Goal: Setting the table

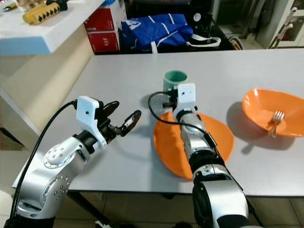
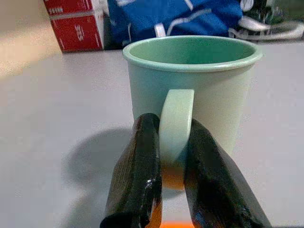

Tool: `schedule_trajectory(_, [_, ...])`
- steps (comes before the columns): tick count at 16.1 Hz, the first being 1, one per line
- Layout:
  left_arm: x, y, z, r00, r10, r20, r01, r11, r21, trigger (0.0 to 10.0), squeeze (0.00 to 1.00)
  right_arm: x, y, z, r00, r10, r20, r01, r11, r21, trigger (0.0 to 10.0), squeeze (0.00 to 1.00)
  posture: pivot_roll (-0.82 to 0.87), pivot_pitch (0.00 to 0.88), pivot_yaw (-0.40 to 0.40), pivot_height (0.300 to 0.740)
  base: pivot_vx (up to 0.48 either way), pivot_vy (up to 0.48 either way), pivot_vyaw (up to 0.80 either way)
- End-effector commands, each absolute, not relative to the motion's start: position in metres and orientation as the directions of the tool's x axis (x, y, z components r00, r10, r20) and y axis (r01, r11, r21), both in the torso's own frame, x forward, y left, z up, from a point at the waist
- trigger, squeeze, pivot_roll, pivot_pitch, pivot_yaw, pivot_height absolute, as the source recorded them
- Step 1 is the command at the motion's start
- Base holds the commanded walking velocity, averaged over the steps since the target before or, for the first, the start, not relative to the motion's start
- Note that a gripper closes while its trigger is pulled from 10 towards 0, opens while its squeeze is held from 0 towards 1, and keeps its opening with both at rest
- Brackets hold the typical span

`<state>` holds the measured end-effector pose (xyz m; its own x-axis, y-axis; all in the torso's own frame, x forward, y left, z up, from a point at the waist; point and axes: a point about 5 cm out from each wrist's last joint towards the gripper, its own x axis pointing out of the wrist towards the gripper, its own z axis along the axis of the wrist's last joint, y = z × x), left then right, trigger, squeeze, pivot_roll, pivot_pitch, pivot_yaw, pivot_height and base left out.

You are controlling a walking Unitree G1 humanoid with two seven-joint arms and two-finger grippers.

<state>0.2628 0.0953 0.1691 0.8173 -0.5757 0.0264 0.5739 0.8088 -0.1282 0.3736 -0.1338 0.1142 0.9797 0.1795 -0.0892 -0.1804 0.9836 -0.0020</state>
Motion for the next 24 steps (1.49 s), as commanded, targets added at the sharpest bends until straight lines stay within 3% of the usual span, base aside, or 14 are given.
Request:
schedule_trajectory(1, [0.262, 0.098, 0.173, 0.822, -0.569, 0.032, 0.568, 0.814, -0.123, 10.0, 0.00, 0.377, -0.128, 0.119, 0.974, 0.208, -0.091, -0.209, 0.978, -0.011, 10.0, 0.78, -0.21, 0.012, 0.114, 0.740, 0.000, 0.000, 0.00])
schedule_trajectory(2, [0.263, 0.098, 0.173, 0.822, -0.568, 0.034, 0.568, 0.814, -0.124, 10.0, 0.00, 0.377, -0.128, 0.119, 0.975, 0.201, -0.096, -0.204, 0.979, -0.020, 10.0, 1.00, -0.21, 0.014, 0.111, 0.740, 0.000, 0.000, 0.00])
schedule_trajectory(20, [0.262, 0.099, 0.172, 0.820, -0.572, 0.016, 0.569, 0.812, -0.130, 10.0, 0.00, 0.377, -0.133, 0.114, 0.977, 0.181, -0.109, -0.187, 0.981, -0.046, 10.0, 1.00, -0.21, 0.037, 0.115, 0.740, 0.000, 0.000, 0.00])
schedule_trajectory(21, [0.263, 0.099, 0.172, 0.821, -0.571, 0.014, 0.568, 0.813, -0.130, 10.0, 0.00, 0.376, -0.133, 0.111, 0.976, 0.180, -0.122, -0.187, 0.981, -0.045, 10.0, 0.00, -0.20, 0.038, 0.115, 0.740, 0.000, 0.000, 0.00])
schedule_trajectory(24, [0.263, 0.100, 0.172, 0.823, -0.568, 0.013, 0.564, 0.814, -0.138, 10.0, 0.00, 0.373, -0.135, 0.106, 0.974, 0.180, -0.138, -0.190, 0.980, -0.060, 10.0, 0.00, -0.20, 0.036, 0.113, 0.740, 0.000, 0.000, 0.00])
